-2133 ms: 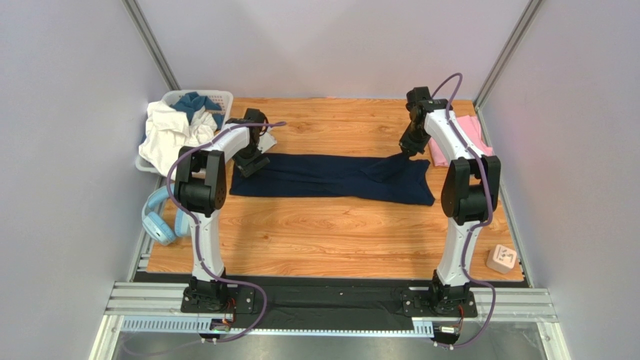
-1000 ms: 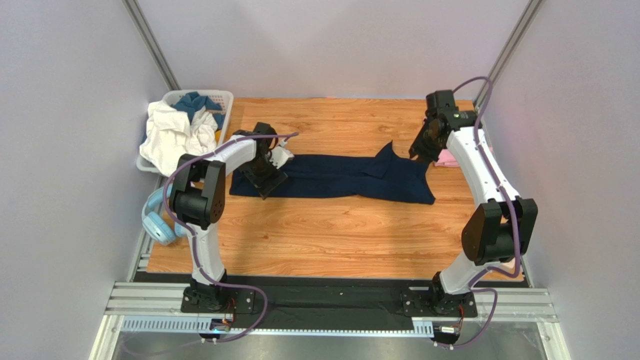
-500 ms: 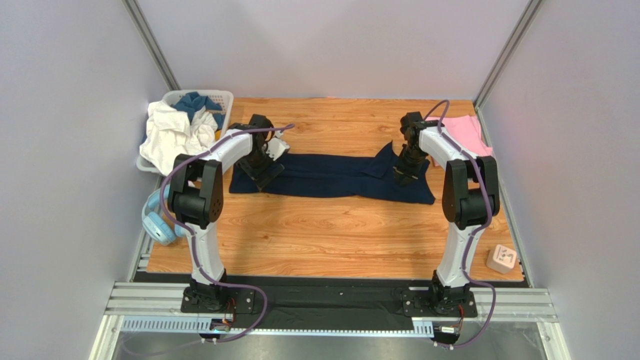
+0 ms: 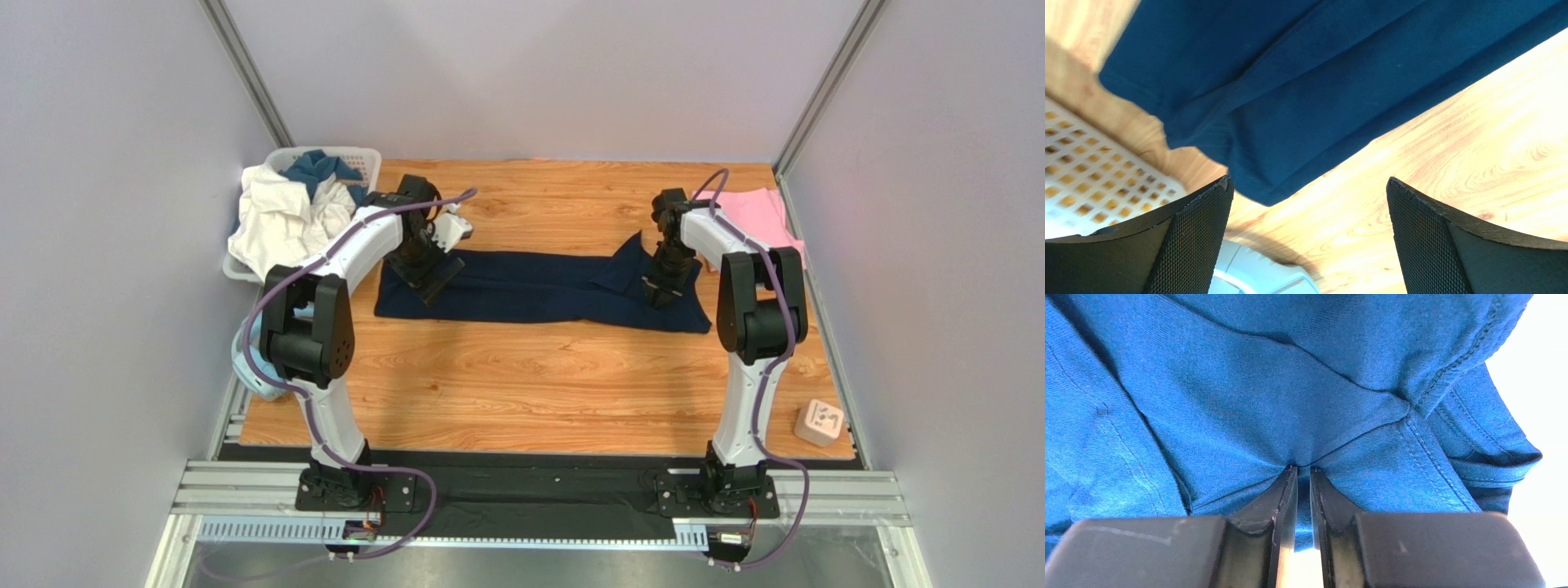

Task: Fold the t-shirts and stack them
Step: Fold the other side of the tshirt into a rectangle

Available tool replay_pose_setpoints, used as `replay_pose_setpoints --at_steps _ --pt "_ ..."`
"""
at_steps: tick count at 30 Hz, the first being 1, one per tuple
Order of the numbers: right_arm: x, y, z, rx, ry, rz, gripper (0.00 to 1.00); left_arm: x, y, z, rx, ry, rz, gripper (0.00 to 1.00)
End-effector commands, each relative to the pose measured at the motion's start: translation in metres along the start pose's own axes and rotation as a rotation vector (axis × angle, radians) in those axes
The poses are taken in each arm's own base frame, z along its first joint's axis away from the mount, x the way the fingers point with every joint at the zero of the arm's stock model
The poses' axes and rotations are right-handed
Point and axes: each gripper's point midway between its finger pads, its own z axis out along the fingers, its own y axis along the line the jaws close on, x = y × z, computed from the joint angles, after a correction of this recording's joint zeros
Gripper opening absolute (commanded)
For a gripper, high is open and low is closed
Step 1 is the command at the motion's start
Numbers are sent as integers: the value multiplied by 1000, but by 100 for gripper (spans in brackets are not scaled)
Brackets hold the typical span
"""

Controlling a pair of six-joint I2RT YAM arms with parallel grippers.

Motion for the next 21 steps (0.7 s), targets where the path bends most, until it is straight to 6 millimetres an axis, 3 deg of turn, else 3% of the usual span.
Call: replay_pose_setpoints --at_steps 1,8,21 --pt "-11 -9 -3 23 -50 5 18 20 -12 21 66 48 -39 100" --pt "-16 -19 6 46 -40 23 18 30 -22 30 142 61 -75 100" --pt "-21 -40 18 88 -29 62 17 19 -6 54 207 62 -159 100"
